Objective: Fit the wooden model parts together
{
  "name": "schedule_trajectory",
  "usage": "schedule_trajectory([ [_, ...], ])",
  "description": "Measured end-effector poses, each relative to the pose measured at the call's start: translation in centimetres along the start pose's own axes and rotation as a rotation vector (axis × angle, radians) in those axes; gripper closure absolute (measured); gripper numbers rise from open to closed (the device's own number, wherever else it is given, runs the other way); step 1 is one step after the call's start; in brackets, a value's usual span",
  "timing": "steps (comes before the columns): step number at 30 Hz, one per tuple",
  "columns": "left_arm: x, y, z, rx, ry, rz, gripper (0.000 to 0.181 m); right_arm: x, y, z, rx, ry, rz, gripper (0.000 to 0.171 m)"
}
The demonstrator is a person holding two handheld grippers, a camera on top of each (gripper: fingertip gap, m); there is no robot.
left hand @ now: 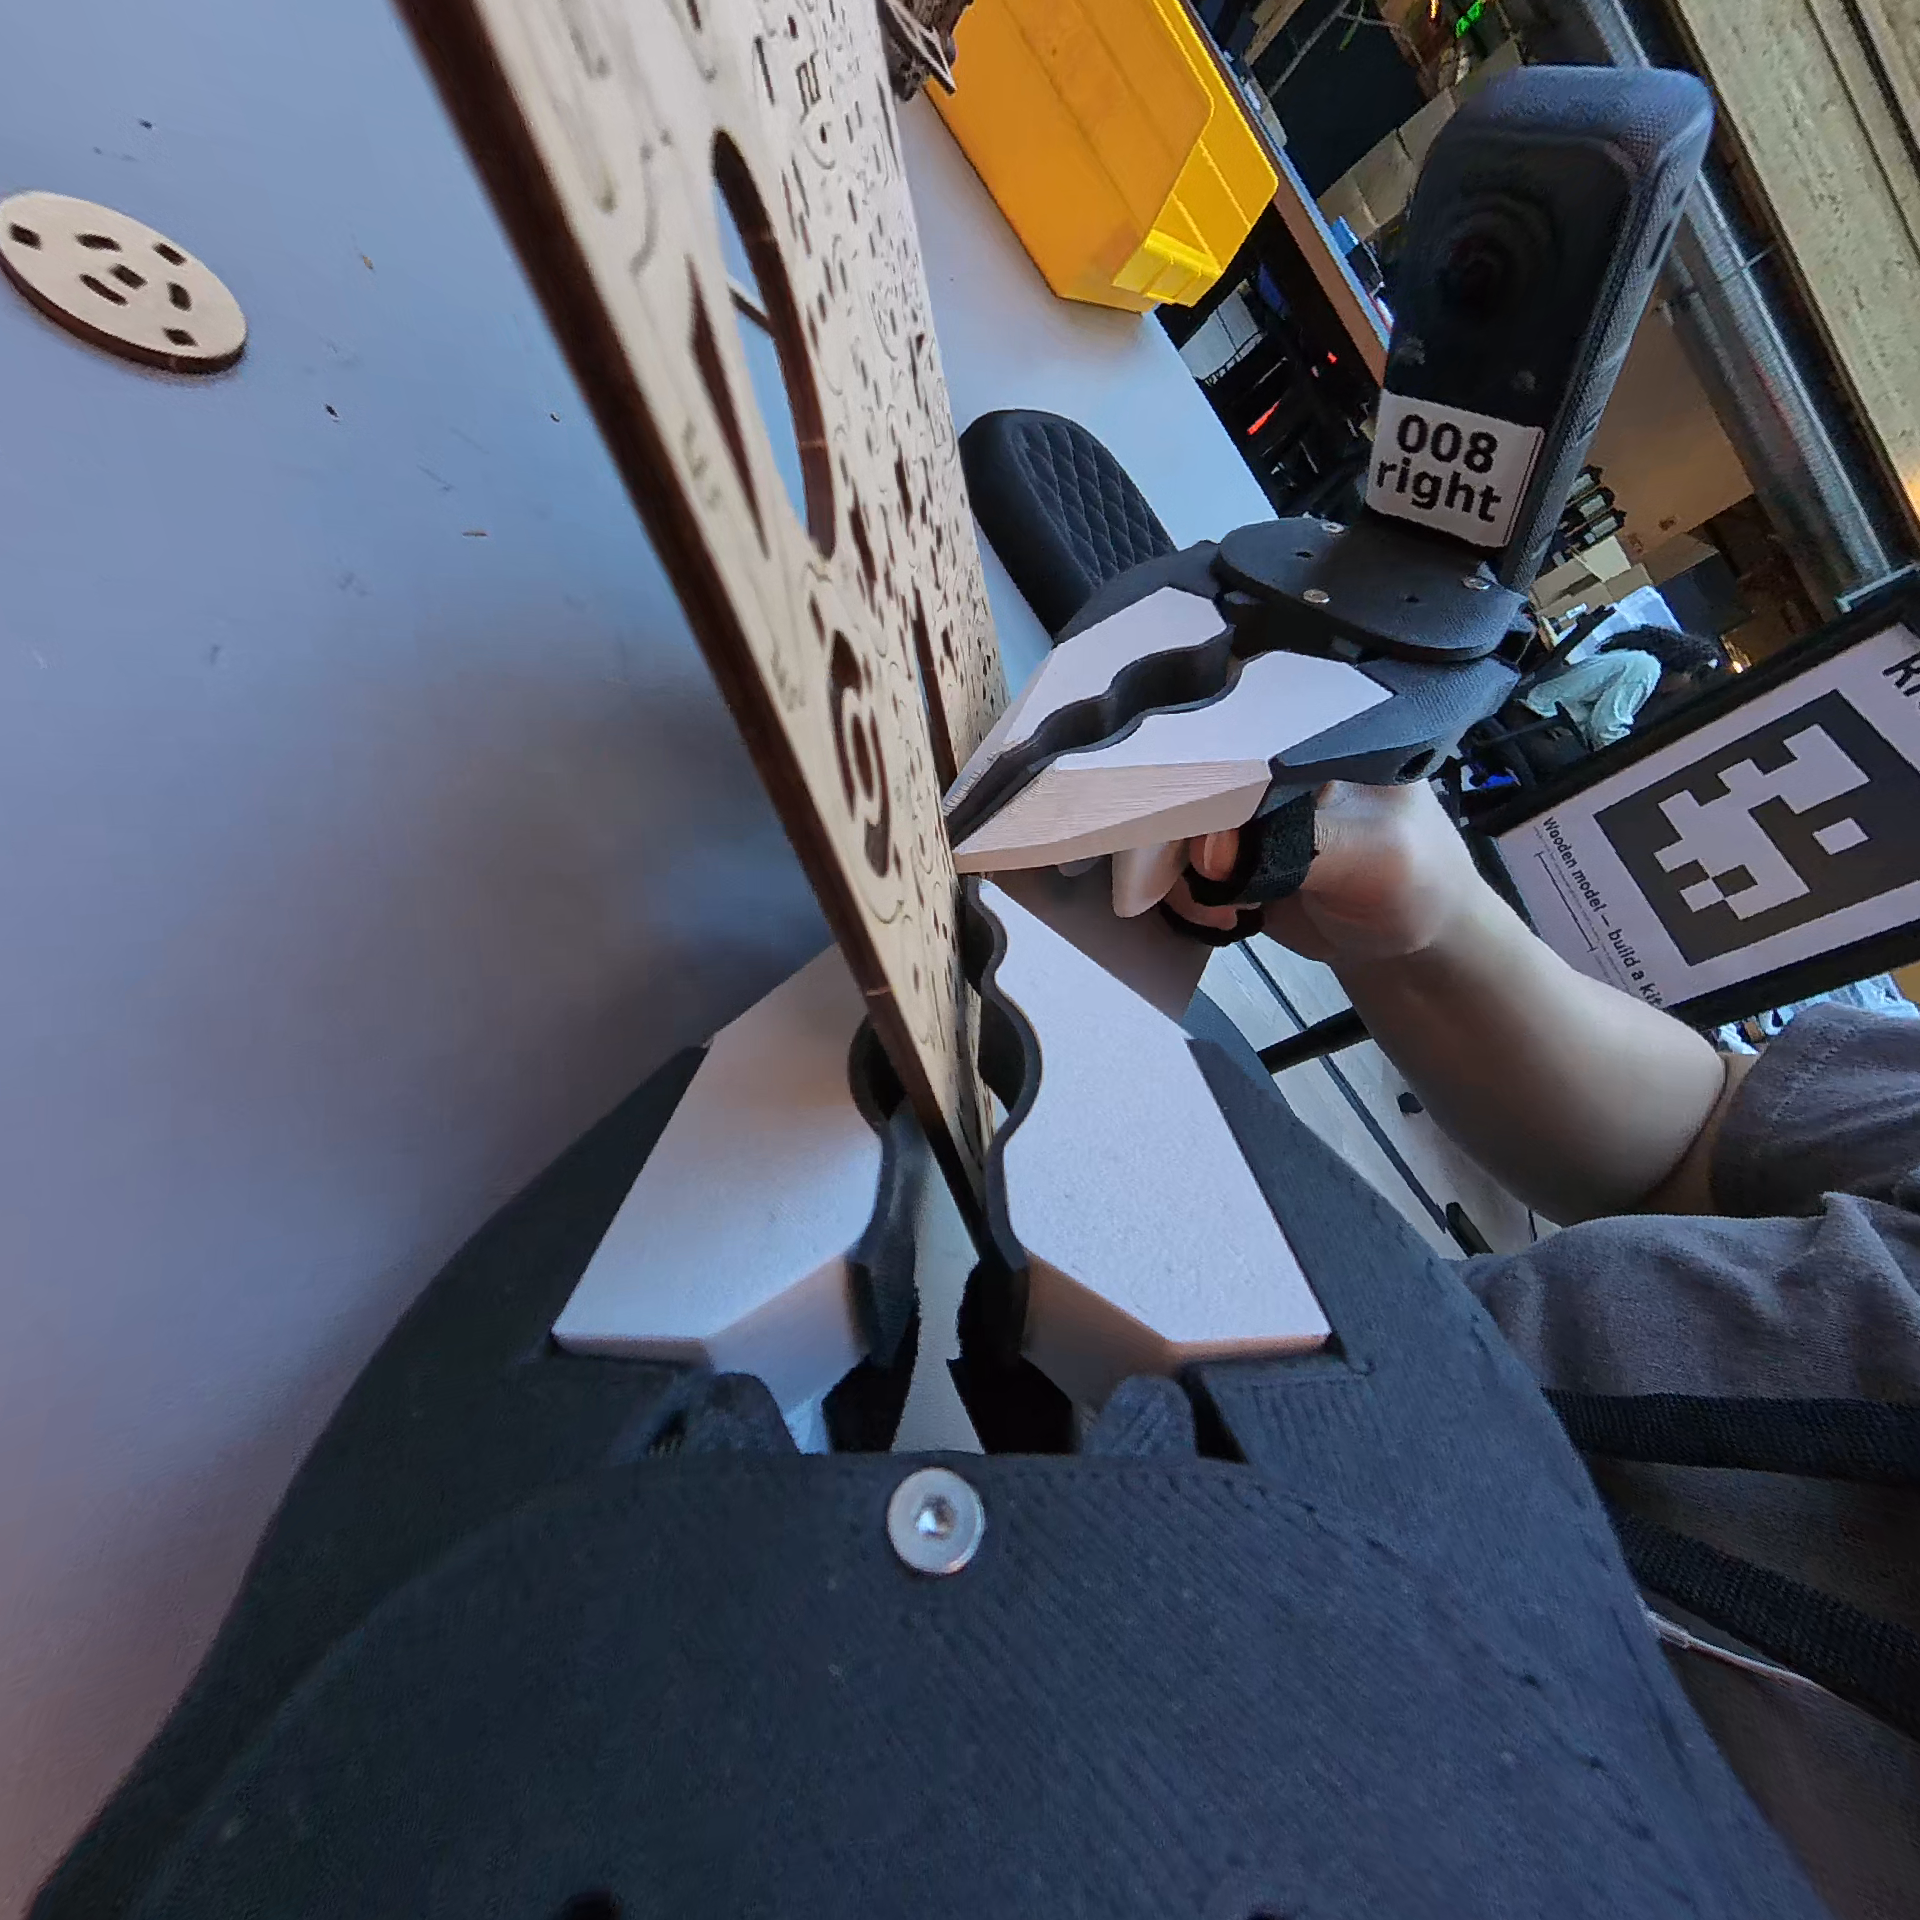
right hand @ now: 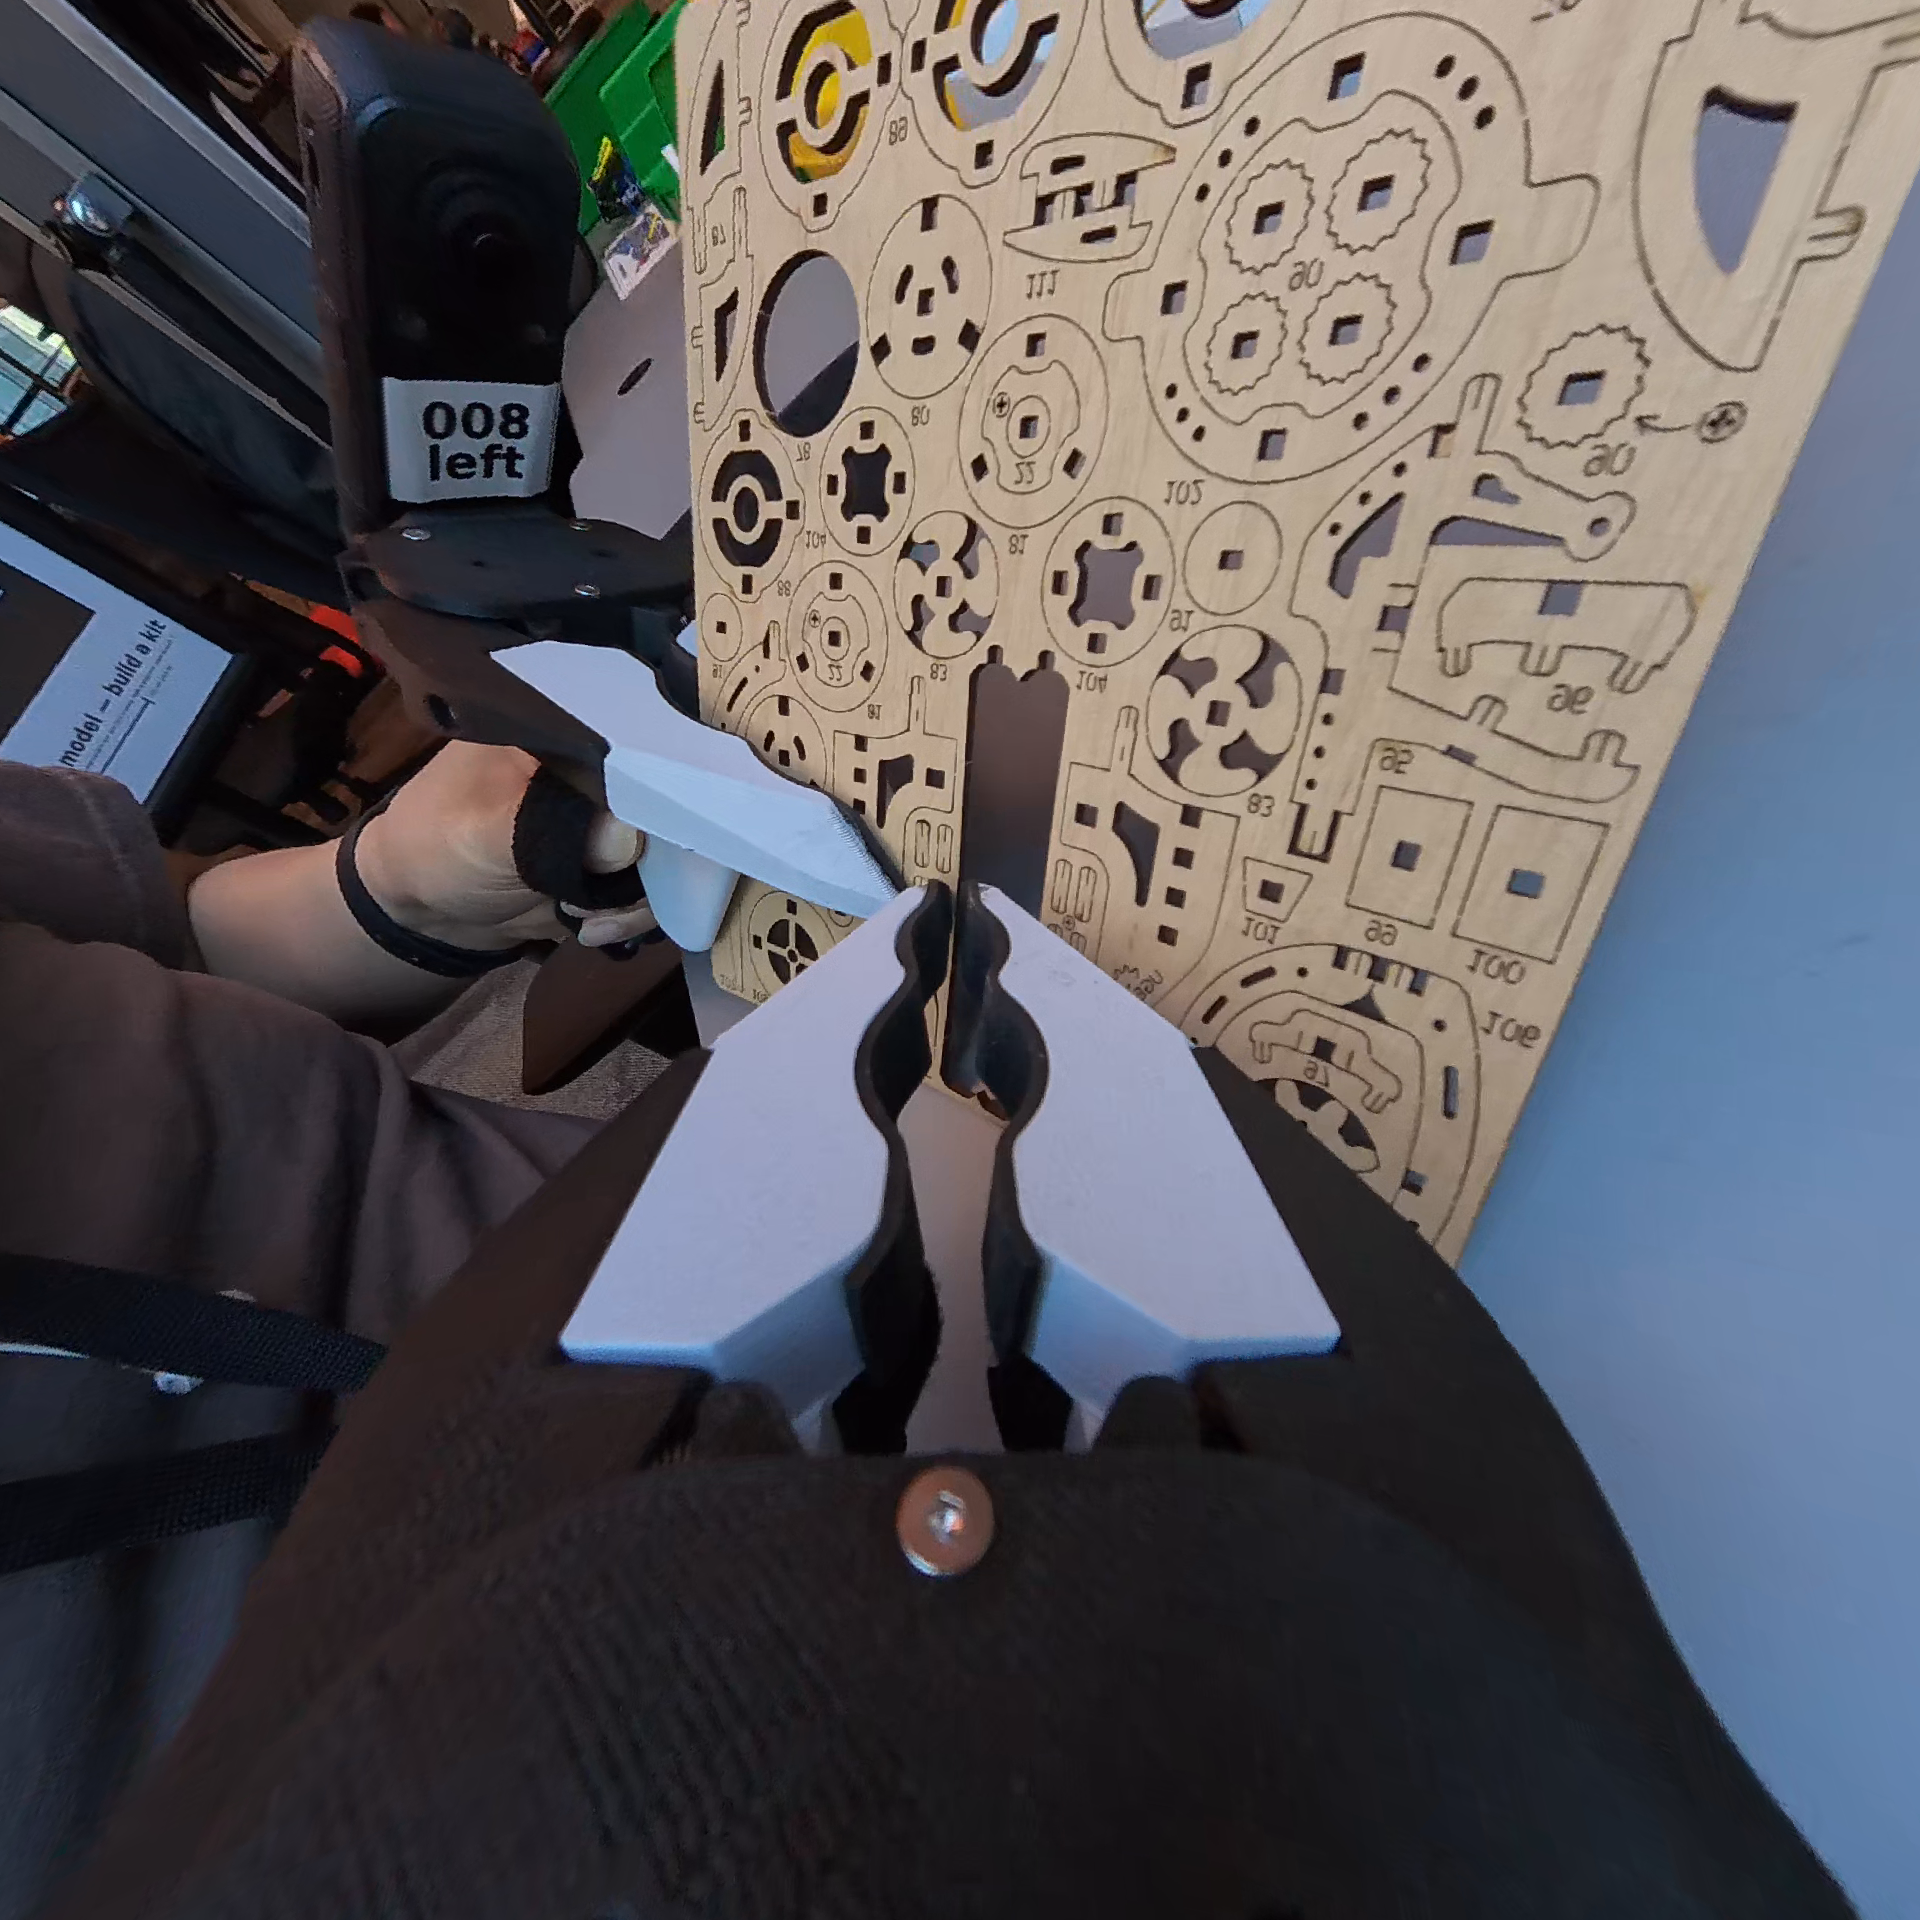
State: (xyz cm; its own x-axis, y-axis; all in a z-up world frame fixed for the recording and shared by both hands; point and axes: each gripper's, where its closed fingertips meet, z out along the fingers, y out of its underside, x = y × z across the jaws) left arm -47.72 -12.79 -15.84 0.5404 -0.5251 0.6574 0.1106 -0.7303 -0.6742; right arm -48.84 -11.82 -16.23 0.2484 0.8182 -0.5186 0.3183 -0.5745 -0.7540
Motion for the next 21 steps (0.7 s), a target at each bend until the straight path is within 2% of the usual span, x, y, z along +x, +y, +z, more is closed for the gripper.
schedule_trajectory([
  [6,0.93,-0.77,-0.23,0.039,0.094,-0.017,0.180,-1.01,-0.93,-0.75,0.080,-0.122,0.068,0.171],
  [10,0.59,-0.67,-0.19,0.028,0.088,-0.047,0.181,-0.78,-0.56,-0.42,0.037,-0.058,-0.028,0.169],
  [21,0.36,-0.19,-0.31,0.002,0.066,-0.064,0.181,-0.77,0.03,0.04,-0.005,-0.017,-0.075,0.169],
])
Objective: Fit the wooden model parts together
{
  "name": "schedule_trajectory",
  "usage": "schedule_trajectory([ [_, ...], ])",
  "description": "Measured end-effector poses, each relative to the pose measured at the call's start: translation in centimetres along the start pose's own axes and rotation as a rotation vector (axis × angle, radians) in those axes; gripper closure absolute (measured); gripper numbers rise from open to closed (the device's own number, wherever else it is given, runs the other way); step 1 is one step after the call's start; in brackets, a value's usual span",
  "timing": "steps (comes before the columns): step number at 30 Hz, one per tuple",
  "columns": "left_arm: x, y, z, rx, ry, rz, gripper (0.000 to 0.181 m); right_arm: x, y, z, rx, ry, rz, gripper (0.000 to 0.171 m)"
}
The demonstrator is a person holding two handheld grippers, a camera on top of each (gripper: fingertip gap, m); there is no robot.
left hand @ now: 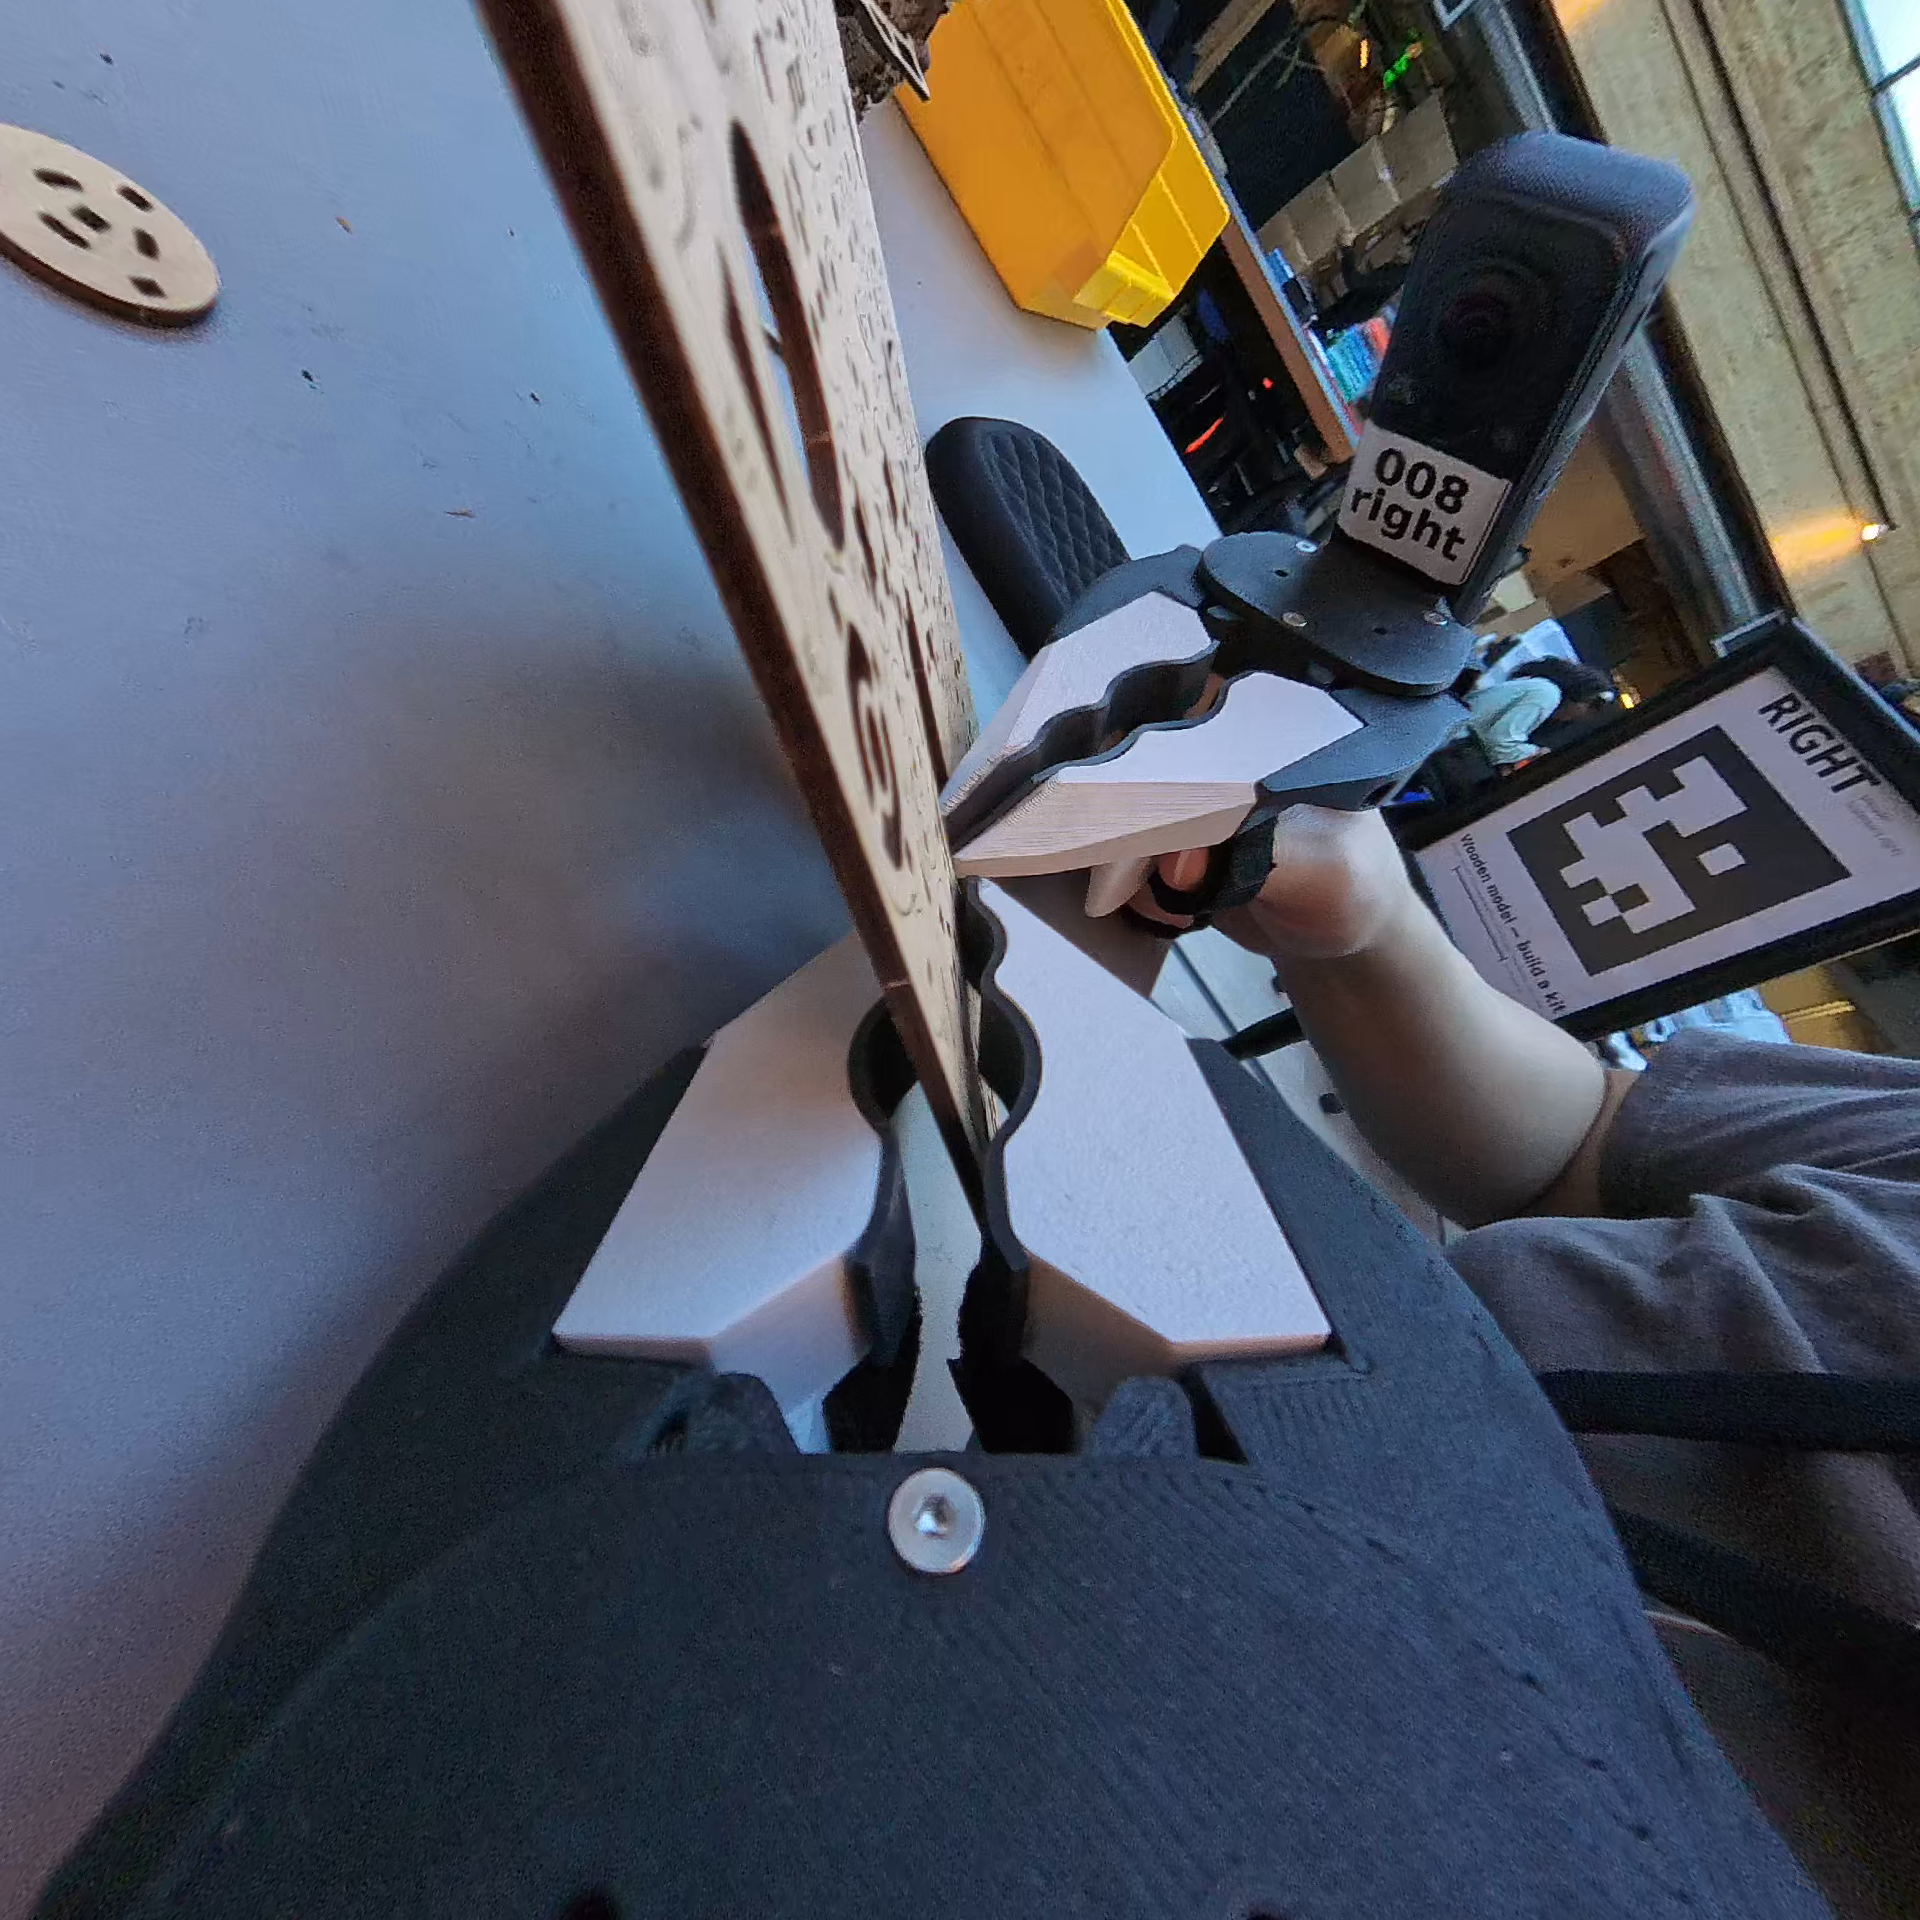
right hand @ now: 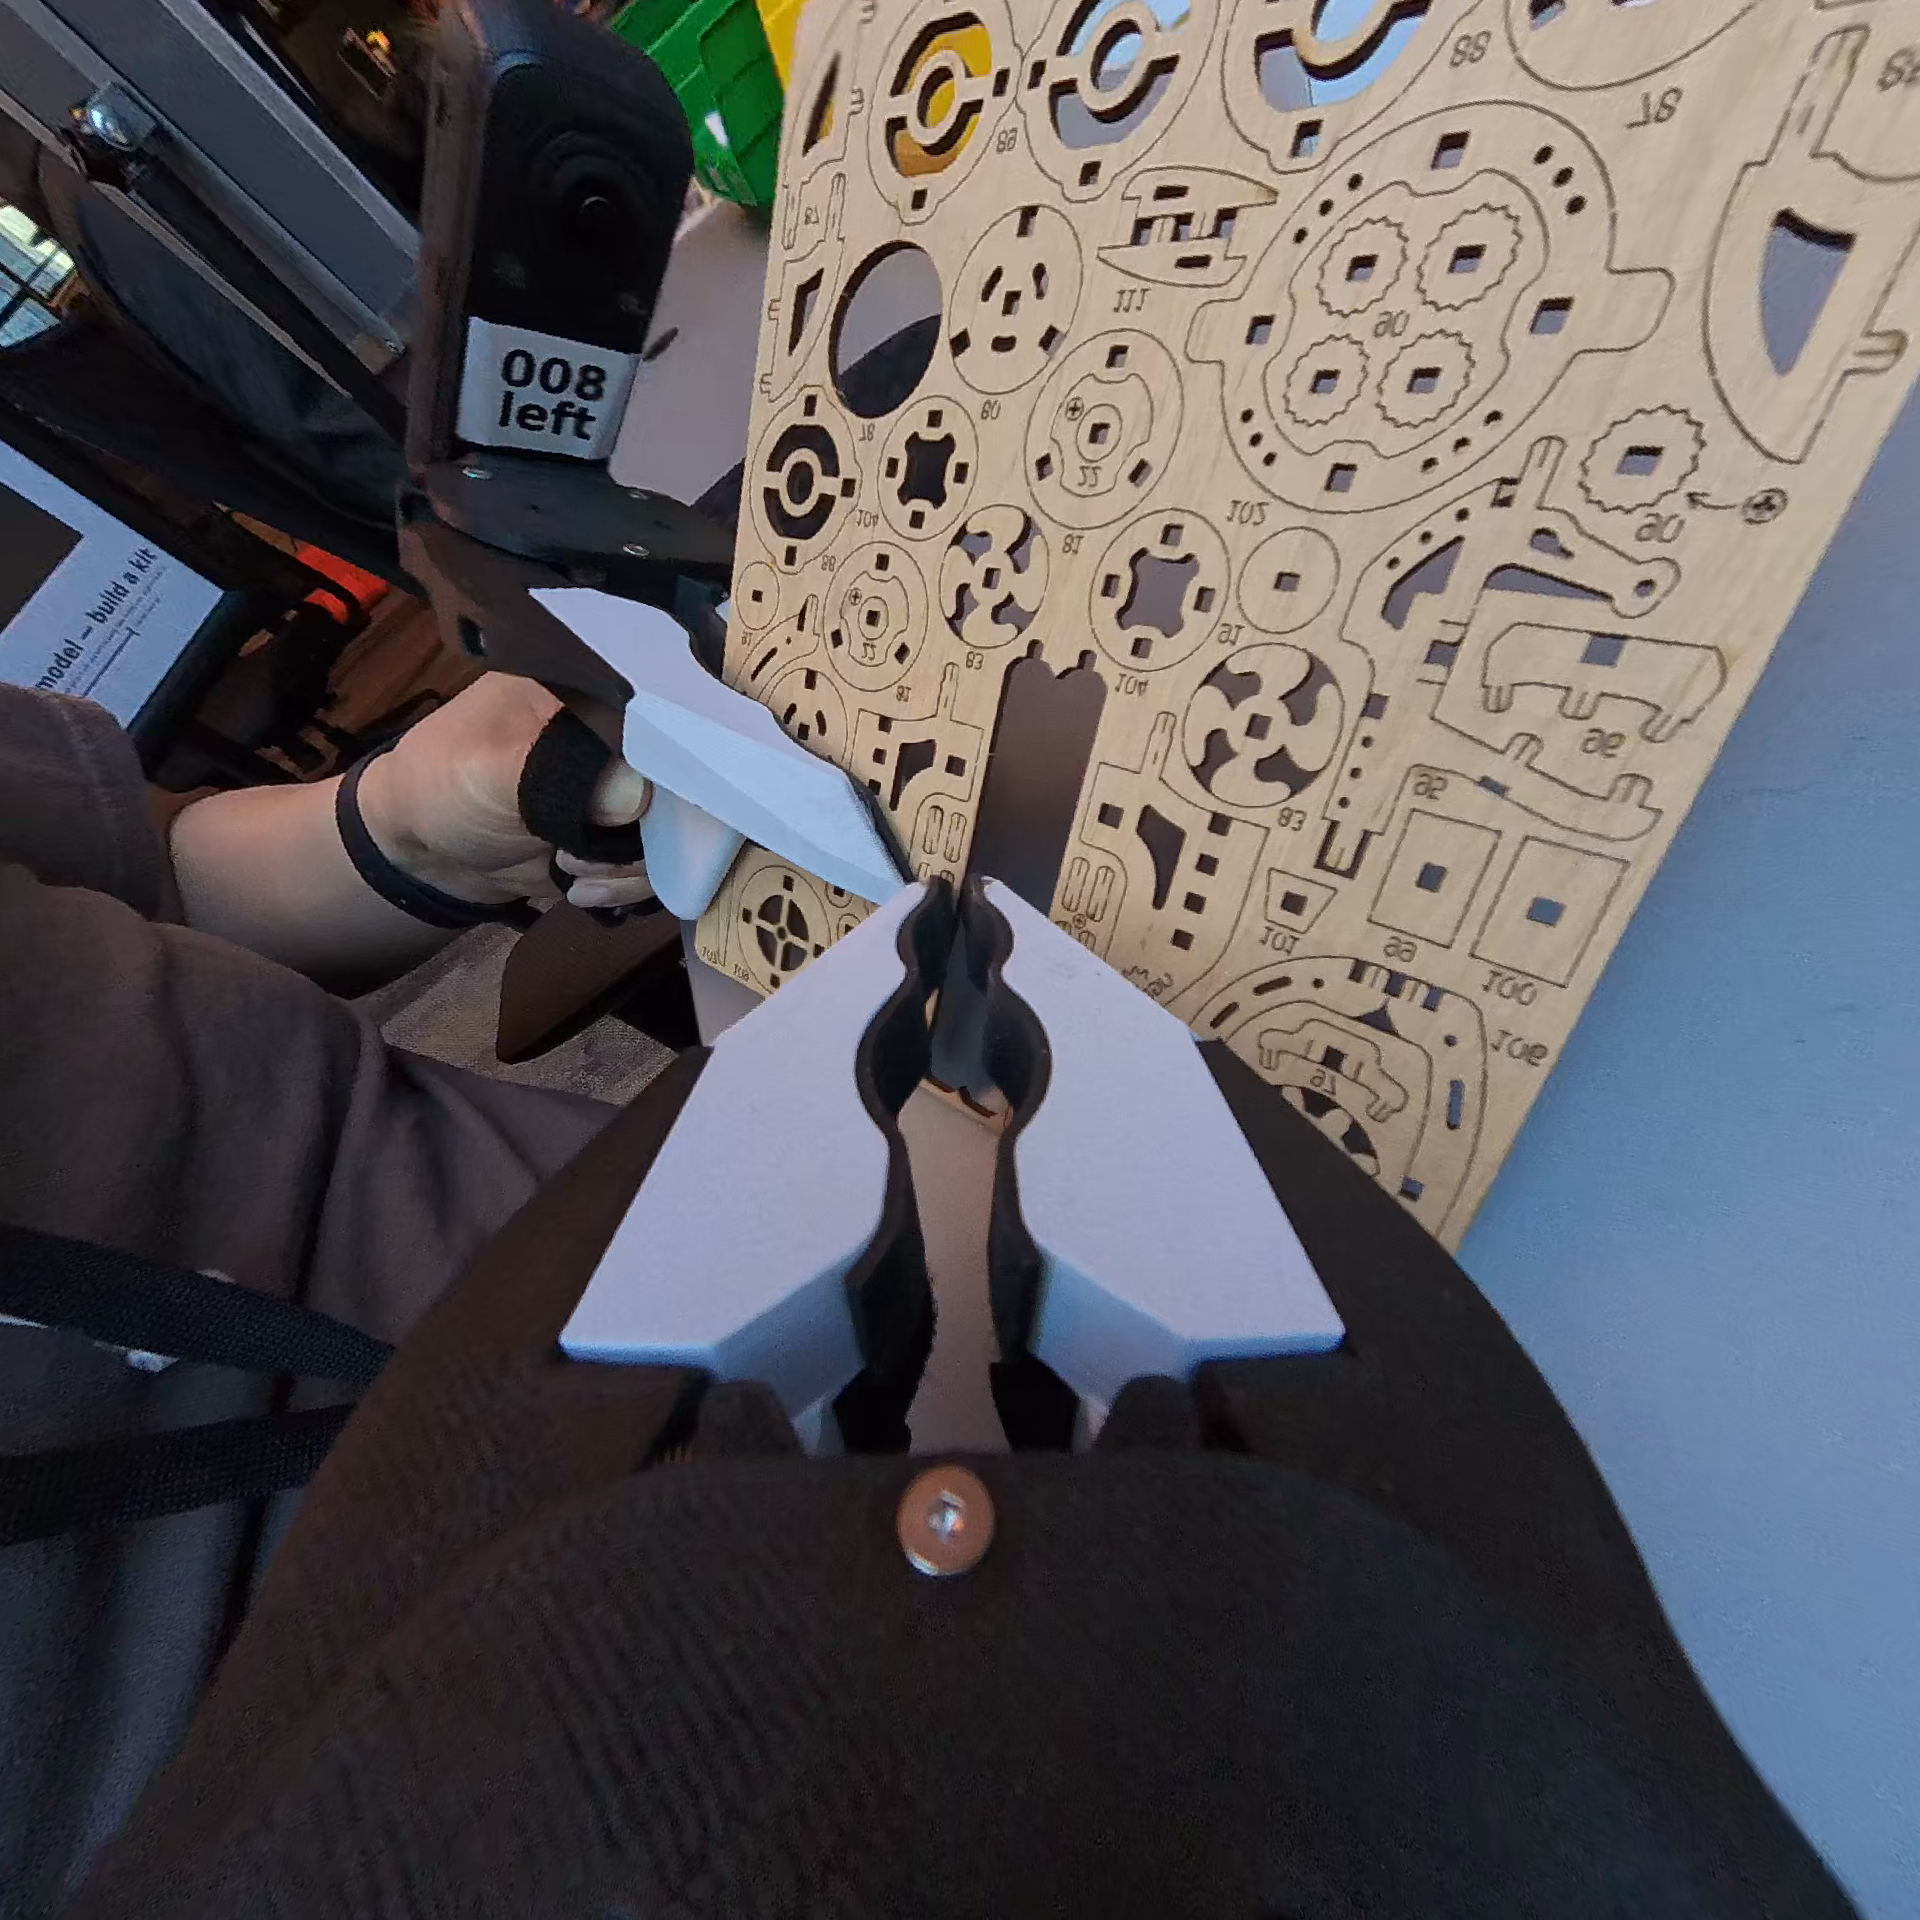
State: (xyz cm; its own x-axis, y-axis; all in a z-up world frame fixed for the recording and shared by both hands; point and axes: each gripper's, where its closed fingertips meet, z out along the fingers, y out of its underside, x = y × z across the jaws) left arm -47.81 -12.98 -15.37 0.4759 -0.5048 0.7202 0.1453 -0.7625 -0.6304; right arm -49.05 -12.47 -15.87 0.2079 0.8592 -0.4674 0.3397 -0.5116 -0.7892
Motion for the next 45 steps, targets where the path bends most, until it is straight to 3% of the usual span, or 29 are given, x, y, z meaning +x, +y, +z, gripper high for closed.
schedule_trajectory([
  [7,-0.7,-0.2,0.1,0.011,-0.055,0.010,0.181,0.5,-0.1,0.6,0.008,0.070,0.020,0.169],
  [11,0.4,-0.7,-0.1,0.044,0.022,0.035,0.180,-0.2,-1.1,-0.5,0.085,-0.088,0.141,0.171],
  [17,0.9,-0.7,-0.3,0.059,0.032,0.092,0.180,-0.6,-1.2,-0.7,0.035,-0.164,0.119,0.170],
  [22,1.3,-1.0,-0.5,0.102,0.024,0.150,0.180,-1.0,-1.6,-0.8,-0.038,-0.066,-0.025,0.170],
  [28,1.9,-1.4,-1.0,0.147,0.044,0.191,0.180,-1.9,-2.1,-1.2,-0.024,-0.052,-0.038,0.169],
  [33,2.2,-2.1,-1.7,0.184,0.122,0.118,0.181,-1.7,-3.1,-2.6,0.041,-0.089,-0.019,0.167],
  [37,2.3,-1.8,-1.5,0.166,0.121,0.128,0.180,-2.5,-3.5,-2.4,0.040,-0.121,-0.024,0.154],
  [45,2.1,-1.7,-1.3,0.167,0.078,0.168,0.180,-1.8,-3.8,-0.9,-0.008,-0.061,-0.021,0.165],
])
